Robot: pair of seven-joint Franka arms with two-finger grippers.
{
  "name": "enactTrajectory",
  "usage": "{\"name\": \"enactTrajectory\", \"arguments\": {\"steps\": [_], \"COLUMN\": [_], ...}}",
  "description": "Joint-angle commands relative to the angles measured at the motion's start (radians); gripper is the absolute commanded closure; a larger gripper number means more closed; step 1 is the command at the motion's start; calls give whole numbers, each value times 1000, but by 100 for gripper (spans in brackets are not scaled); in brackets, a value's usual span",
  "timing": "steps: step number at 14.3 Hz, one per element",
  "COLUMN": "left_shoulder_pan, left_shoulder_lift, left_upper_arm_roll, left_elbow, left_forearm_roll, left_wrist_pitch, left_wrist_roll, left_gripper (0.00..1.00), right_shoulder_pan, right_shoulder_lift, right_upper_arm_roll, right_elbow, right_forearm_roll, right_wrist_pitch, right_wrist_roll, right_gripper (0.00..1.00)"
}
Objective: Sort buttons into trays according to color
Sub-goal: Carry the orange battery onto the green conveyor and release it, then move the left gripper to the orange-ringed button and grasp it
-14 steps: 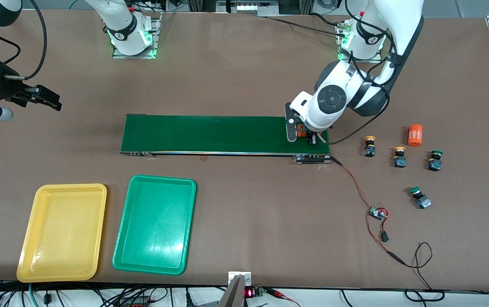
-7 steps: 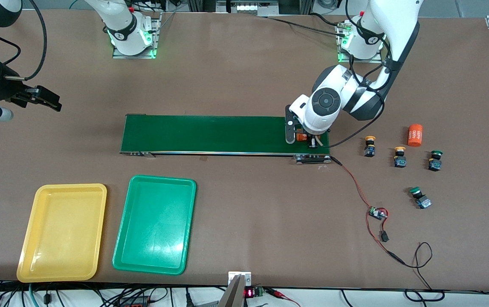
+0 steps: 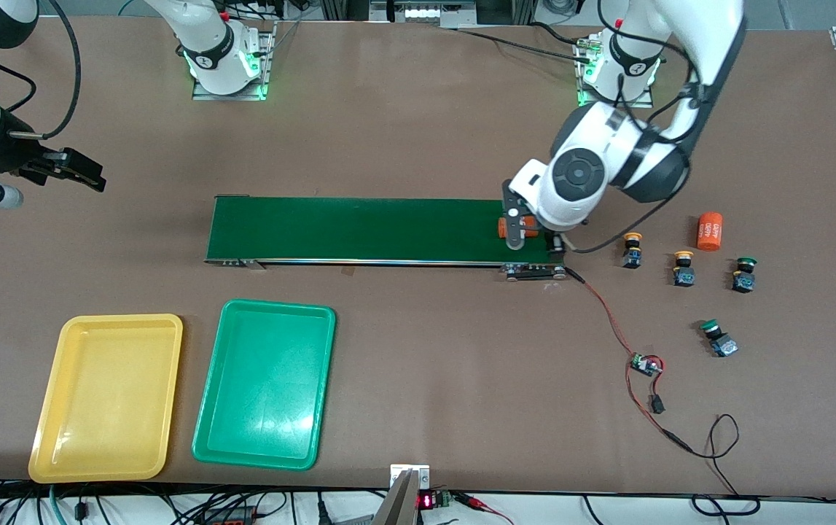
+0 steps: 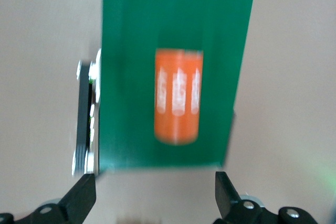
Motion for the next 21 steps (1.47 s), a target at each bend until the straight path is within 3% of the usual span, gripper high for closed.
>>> {"name": "enactTrajectory", "arguments": {"steps": [1,4,10,14,19,21], "left_shoulder_pan": [64,162,174,194,207,259], "left_shoulder_lift": [-3,-3,17,76,139,152], "left_upper_arm_roll": [17,23,25,31,34,32], "left_elbow": [62,79,110,208,202,200], "left_forearm_roll": [19,23,69,59,69,69], "left_wrist_pitch": [-120,-120,-172,-232,-261,-255], "left_wrist_roll": [-112,-236,-1016,-1028,-1034,-1023], "left_gripper": [0,0,0,0,0,0], "right_shoulder_pan": [-9,-7,-6,-4,-6,-4], "right_shoulder_lift": [-2,0,0,0,0,0], "right_upper_arm_roll": [7,7,7,7,7,7], "right_elbow": [3,3,3,3,3,3], "right_forearm_roll": [7,7,7,9,9,9], "right_wrist_pitch": [4,2,2,4,2,1], "right_wrist_roll": [12,10,-1,-2,-2,-2], "right_gripper": [0,0,0,0,0,0]}}
